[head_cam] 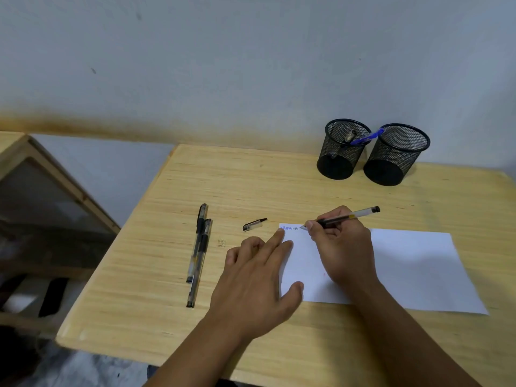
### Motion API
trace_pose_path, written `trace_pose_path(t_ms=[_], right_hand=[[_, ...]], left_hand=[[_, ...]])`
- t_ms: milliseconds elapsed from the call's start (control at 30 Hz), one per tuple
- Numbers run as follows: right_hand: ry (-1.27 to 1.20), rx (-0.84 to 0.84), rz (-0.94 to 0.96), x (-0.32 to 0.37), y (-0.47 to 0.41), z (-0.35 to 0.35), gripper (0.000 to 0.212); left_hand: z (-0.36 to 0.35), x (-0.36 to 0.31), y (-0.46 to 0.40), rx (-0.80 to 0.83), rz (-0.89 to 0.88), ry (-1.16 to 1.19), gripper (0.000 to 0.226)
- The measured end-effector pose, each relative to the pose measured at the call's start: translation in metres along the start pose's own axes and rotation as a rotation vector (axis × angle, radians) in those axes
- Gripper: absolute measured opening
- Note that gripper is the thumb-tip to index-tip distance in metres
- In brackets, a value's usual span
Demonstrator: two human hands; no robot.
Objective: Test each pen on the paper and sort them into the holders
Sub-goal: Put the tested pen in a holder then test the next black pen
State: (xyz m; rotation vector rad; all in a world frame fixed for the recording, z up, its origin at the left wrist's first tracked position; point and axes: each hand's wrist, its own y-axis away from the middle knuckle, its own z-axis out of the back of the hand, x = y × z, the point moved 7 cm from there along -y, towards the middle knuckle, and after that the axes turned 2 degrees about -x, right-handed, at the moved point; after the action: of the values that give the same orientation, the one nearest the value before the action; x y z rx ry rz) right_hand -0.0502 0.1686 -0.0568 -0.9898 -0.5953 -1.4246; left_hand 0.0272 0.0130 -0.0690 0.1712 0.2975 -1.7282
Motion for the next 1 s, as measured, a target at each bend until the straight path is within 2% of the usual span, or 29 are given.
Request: trace_pose_path(t_ms=[500, 1000], right_hand=[[0.098, 0.016, 0.036, 0.0021, -0.0017, -0.0046, 0.013], [0.082, 0.015, 0.056, 0.0000, -0.0017, -0.0043, 0.014]], left_hand=[[-0.0005, 0.0015, 0.0006, -0.001, -0.005, 0.010, 0.064], [-0.0007, 0.0011, -0.0001, -0.005, -0.005, 0.001, 0.065]])
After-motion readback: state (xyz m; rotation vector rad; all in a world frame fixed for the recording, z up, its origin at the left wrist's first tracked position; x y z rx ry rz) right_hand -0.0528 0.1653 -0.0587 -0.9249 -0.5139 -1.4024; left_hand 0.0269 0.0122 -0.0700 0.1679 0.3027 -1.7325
